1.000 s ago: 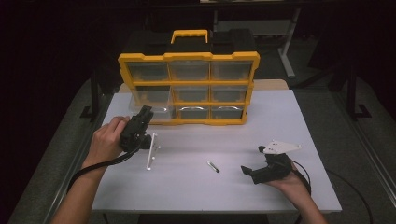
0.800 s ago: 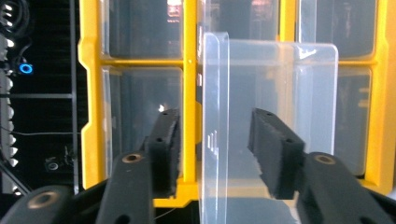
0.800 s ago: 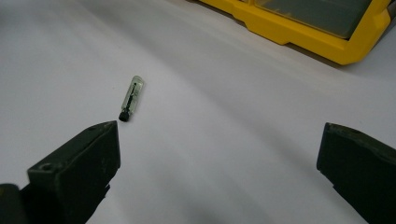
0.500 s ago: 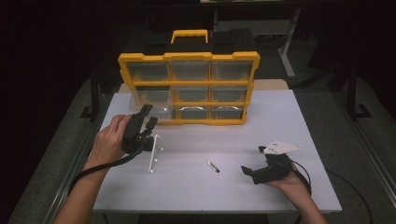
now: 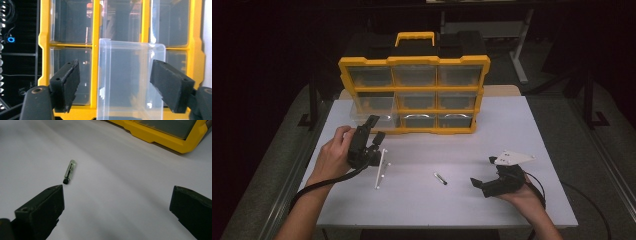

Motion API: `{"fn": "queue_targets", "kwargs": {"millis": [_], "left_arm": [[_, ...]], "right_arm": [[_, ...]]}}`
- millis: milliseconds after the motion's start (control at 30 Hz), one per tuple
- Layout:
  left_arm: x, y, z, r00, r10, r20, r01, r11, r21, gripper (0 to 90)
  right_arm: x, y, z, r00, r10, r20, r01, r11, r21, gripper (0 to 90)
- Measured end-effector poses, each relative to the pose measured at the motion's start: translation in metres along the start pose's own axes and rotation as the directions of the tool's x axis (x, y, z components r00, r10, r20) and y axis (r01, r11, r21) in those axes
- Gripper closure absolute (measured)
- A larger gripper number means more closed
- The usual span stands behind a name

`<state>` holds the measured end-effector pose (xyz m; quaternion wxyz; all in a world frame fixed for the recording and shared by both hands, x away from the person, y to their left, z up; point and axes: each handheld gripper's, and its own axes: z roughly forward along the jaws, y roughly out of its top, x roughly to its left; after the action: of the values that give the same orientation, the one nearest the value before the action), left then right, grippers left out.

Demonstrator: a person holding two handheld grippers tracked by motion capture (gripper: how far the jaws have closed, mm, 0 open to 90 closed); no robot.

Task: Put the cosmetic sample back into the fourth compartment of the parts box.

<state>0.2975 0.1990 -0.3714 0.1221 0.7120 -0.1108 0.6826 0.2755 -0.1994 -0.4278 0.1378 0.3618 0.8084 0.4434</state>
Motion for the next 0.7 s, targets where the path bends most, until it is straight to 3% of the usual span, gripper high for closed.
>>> {"fn": "queue_targets", "kwargs": {"millis": [533,700], "left_arm": [[-0.021,0.014,-0.006,0.9998,0.002,0.019,-0.001,0.9994,-0.036,10.1],[-0.027,0.017,-0.008,0.9997,-0.017,0.019,0.018,0.9988,-0.045,7.3]], "right_arm": [[0.000,0.000,0.002,0.9999,0.001,0.016,-0.001,1.000,-0.002,0.0],[0.003,0.002,0.003,0.9996,-0.001,0.028,0.002,1.000,-0.004,0.0]]}}
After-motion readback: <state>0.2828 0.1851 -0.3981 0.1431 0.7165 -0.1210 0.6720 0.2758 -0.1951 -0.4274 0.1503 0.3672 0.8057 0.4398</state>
